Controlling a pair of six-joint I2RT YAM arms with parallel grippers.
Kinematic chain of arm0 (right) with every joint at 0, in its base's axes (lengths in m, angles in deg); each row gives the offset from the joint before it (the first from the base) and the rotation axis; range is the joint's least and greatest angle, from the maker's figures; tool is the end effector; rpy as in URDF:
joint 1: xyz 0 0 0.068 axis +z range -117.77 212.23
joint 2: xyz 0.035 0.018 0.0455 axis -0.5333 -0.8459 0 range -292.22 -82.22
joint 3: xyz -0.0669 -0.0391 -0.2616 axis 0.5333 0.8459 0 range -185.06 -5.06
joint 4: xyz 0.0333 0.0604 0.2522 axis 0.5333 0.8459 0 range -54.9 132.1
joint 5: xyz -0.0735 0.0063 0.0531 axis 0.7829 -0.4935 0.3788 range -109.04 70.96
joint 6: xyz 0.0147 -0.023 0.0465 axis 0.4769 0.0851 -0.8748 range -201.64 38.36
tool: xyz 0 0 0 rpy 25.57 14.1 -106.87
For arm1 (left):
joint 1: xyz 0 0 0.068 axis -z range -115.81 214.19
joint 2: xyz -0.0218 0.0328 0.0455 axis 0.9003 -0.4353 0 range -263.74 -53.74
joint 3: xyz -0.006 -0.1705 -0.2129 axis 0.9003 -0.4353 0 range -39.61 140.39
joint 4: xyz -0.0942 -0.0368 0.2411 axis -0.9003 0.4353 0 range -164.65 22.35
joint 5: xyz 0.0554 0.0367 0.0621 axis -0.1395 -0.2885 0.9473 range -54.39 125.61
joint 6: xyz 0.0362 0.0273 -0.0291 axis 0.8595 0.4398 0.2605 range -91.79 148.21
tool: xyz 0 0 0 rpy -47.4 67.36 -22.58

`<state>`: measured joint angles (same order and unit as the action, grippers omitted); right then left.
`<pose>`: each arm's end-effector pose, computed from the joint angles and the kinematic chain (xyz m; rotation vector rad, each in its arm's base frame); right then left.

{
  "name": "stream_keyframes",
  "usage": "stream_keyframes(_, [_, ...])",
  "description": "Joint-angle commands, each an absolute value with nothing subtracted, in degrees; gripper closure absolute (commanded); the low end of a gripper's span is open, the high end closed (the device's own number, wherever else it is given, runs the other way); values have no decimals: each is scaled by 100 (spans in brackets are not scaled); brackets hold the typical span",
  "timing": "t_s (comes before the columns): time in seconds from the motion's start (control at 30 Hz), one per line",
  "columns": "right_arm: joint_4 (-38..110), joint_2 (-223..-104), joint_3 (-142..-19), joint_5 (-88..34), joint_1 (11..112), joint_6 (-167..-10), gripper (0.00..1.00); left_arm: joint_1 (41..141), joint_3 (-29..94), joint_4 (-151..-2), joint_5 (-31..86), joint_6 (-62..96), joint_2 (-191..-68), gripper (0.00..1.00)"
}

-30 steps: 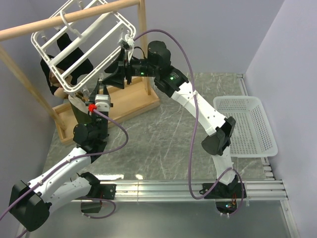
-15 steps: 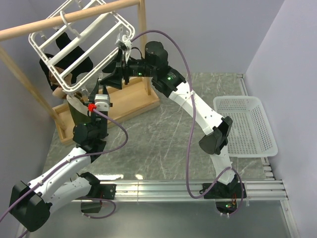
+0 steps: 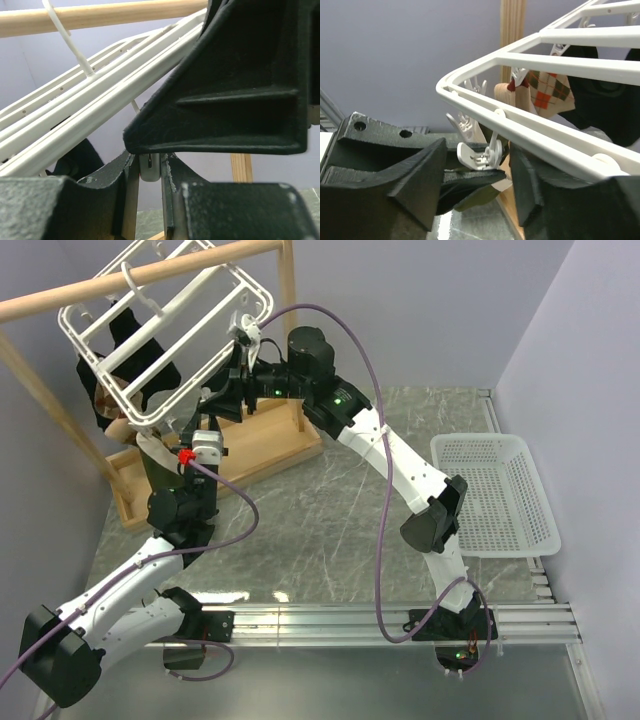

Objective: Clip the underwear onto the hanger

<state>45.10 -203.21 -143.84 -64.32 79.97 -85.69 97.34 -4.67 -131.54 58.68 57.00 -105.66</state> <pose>0.2966 0.3642 0.4853 -1.1892 1.0938 1.2768 0.1674 -0.0927 0.3755 0.1208 0.9322 0.1056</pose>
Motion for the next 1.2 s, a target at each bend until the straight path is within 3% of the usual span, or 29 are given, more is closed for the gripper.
stream_keyframes(0.0, [4064,-20245,-14411,-6211,8066,-8515,41,9768,-489,-12906,5477,5563,-10507,88])
stream_keyframes(0.1, [4038,-20219,-14384,-6158,8074,-8542,53,9768,-489,-12836,5442,5554,-10498,86])
stream_keyframes(0.23, [4064,-20184,-14349,-6071,8057,-8568,73,9768,-480,-12783,5433,5537,-10472,75])
stream_keyframes(0.4, [4055,-20114,-14244,-5965,8066,-8612,89,9777,-480,-12695,5469,5545,-10445,59])
stream_keyframes(0.53, [3994,-20096,-14209,-5921,8057,-8700,100,9768,-462,-12581,5477,5528,-10392,52])
stream_keyframes(0.7, [3923,-20096,-14182,-5912,8048,-8770,100,9777,-445,-12432,5618,5449,-10314,48])
stream_keyframes(0.8, [3836,-20113,-14165,-5903,8013,-8919,100,9777,-471,-12064,5715,5291,-10103,40])
stream_keyframes(1.03, [3634,-20105,-14086,-5886,7969,-9297,100,9777,-796,-10415,4469,4825,-8724,15])
stream_keyframes(1.17, [3563,-20113,-14068,-5842,7907,-9552,100,9768,-656,-9202,3880,4386,-8021,10])
